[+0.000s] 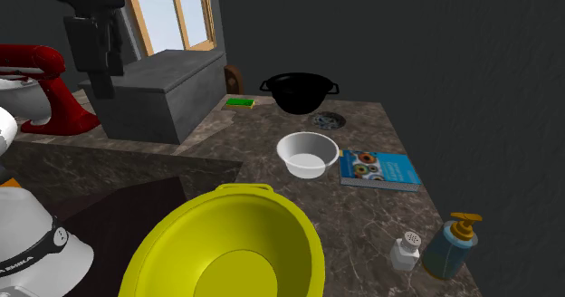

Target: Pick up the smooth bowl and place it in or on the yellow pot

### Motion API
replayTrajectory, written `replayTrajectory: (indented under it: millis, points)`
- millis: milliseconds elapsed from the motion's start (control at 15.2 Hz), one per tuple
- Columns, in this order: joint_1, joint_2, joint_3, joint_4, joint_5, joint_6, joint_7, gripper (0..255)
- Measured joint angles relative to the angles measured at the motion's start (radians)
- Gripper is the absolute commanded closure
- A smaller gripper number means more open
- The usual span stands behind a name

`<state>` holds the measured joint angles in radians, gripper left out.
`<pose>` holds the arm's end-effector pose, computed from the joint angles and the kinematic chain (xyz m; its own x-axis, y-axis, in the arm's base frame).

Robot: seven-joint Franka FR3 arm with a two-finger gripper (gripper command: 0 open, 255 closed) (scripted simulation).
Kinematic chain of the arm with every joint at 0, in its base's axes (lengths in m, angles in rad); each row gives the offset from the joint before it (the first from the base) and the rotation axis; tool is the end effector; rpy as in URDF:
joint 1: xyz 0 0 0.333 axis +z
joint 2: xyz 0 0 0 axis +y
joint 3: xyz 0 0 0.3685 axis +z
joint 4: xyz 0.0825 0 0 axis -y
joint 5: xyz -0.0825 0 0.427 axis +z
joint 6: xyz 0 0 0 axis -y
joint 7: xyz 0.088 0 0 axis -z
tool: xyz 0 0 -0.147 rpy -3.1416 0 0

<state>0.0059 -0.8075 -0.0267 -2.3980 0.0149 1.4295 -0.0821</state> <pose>0.2826 -0.0056 0.5622 0.9848 0.0748 -0.1571 0.0681 -0.9966 -0.0472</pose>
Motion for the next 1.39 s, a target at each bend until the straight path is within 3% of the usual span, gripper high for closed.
replayTrajectory:
  millis: [198, 462, 858, 1386]
  points:
    - [0.002, 0.032, -0.004, -0.009, 0.007, 0.043, -0.002, 0]
    - [0.005, 0.124, -0.021, -0.034, 0.026, 0.171, -0.018, 0]
    - [0.017, 0.329, -0.049, -0.013, 0.068, 0.37, -0.054, 0]
    - [0.036, 0.63, -0.083, 0.097, 0.159, 0.576, -0.132, 0]
